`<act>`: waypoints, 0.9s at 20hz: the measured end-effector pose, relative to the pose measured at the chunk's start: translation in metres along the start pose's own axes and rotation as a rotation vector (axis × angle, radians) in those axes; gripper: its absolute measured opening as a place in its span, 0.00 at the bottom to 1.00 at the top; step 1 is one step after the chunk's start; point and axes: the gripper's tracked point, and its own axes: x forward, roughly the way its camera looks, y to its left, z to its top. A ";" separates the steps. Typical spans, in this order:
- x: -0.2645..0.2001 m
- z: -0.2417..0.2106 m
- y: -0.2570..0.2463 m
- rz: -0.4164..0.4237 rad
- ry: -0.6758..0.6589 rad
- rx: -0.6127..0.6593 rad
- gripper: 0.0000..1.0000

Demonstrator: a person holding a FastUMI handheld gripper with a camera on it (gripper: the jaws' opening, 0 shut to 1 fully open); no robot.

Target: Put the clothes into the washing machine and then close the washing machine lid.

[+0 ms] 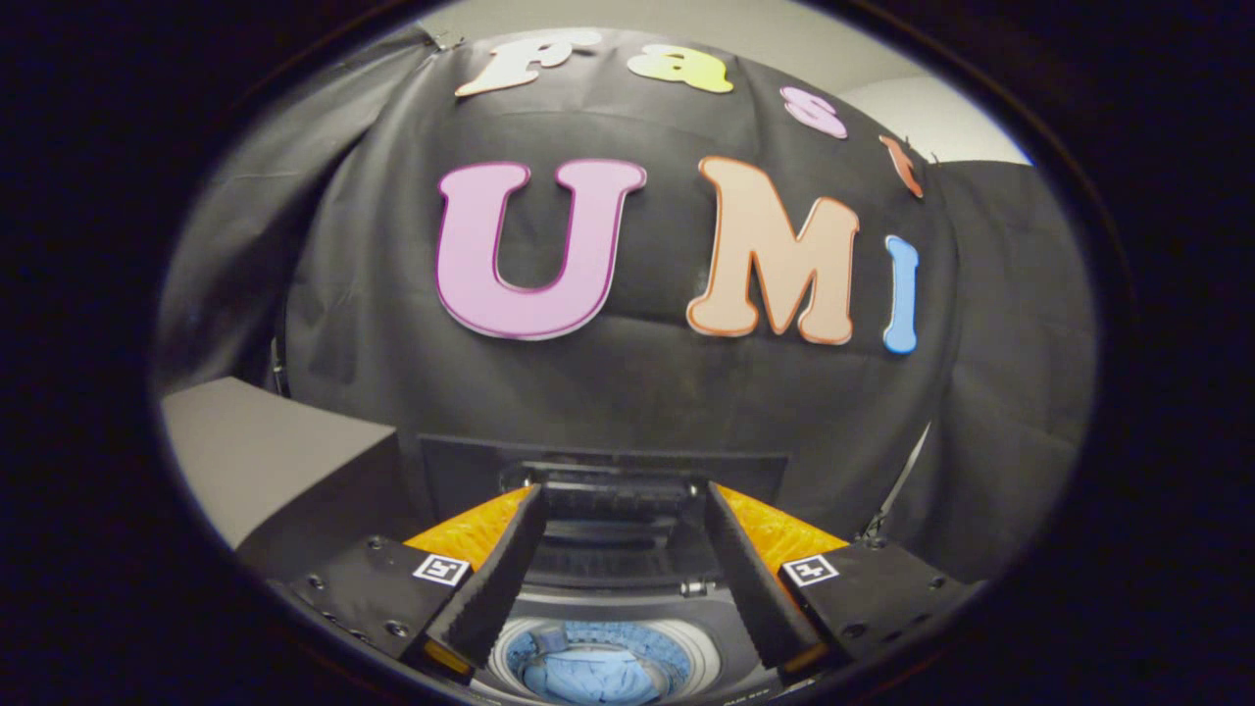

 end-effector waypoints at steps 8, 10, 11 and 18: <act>0.054 0.031 0.016 -0.024 -0.073 0.008 1.00; 0.073 0.034 0.025 -0.027 -0.079 -0.010 1.00; 0.082 0.034 0.030 -0.020 -0.074 -0.017 1.00; 0.148 0.020 0.040 -0.013 -0.021 0.156 0.98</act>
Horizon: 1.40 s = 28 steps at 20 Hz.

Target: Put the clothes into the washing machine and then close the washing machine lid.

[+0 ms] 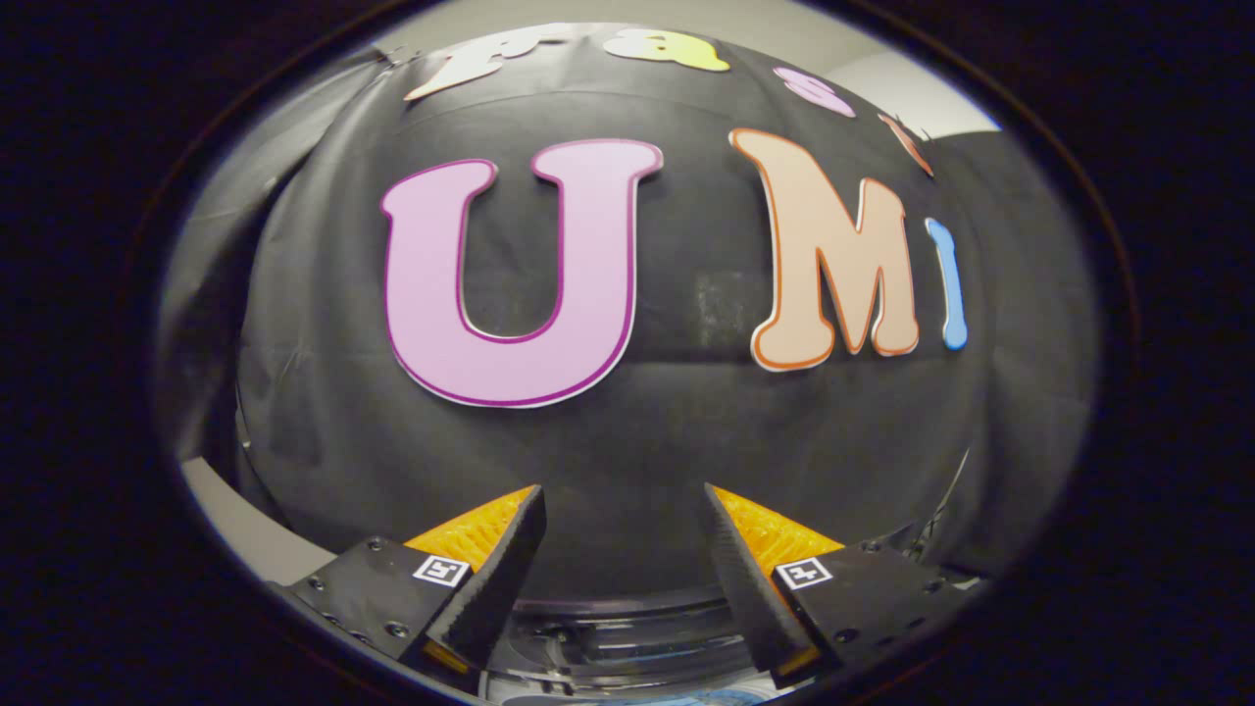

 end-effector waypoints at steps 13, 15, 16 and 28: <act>-0.040 -0.043 -0.008 0.028 -0.013 -0.059 0.98; -0.052 -0.044 -0.012 0.037 -0.030 -0.063 0.98; -0.058 -0.043 -0.013 0.038 -0.039 -0.058 0.98; -0.107 -0.050 -0.024 0.022 -0.166 -0.030 0.98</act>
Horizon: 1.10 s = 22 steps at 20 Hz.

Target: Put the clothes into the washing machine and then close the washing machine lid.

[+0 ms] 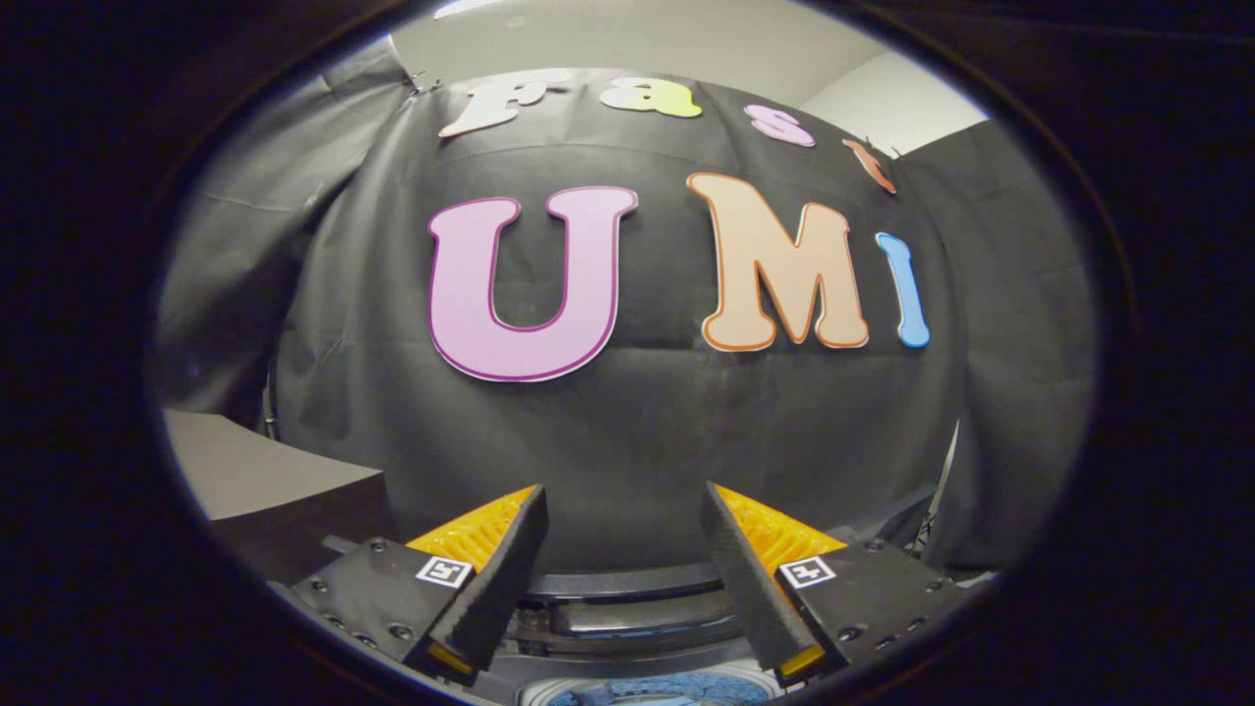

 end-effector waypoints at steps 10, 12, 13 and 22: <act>-0.036 -0.008 -0.006 -0.004 -0.039 -0.007 0.98; -0.039 -0.010 -0.003 0.024 -0.033 0.000 0.98; -0.041 -0.011 -0.004 0.035 -0.032 0.000 0.98; -0.051 -0.055 -0.012 0.040 0.141 -0.014 0.98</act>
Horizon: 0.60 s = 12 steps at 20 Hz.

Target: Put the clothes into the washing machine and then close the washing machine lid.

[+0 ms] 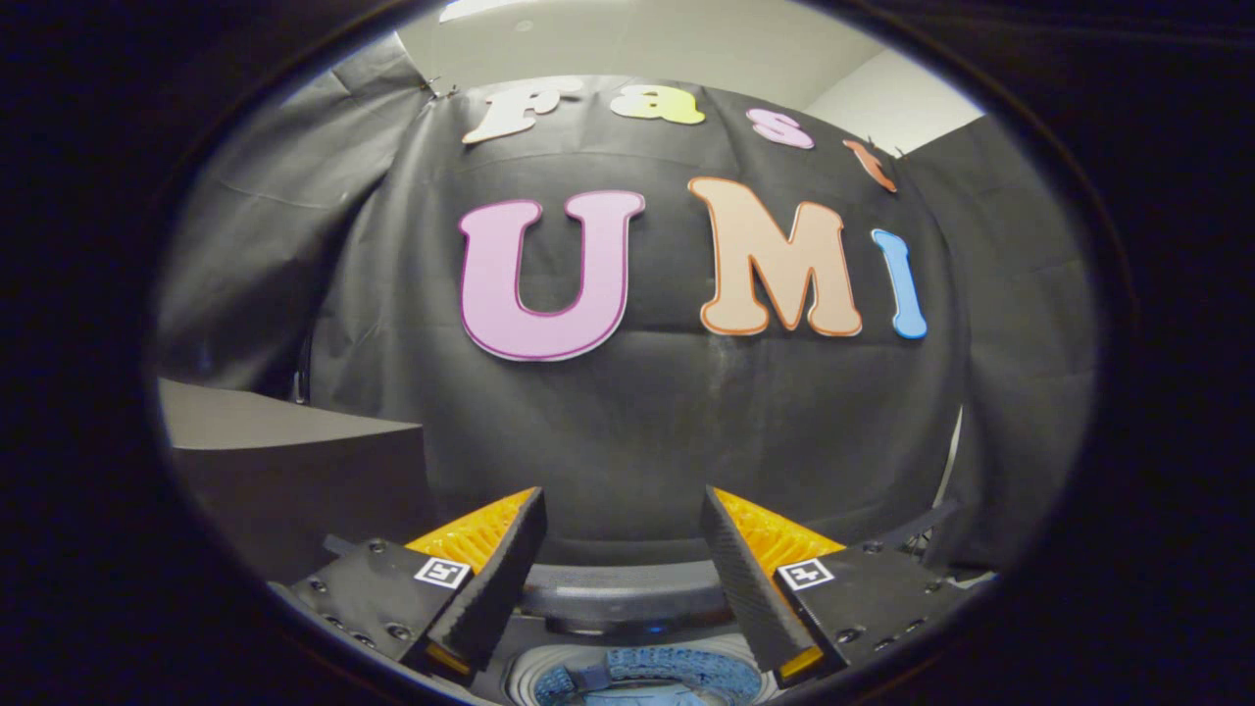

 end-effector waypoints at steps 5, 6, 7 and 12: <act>-0.014 -0.028 -0.019 -0.051 0.055 0.063 0.98; -0.016 -0.028 -0.020 -0.046 0.059 0.065 0.97; -0.017 -0.032 -0.021 -0.045 0.072 0.059 0.97; -0.039 -0.024 -0.028 -0.037 0.070 0.067 0.96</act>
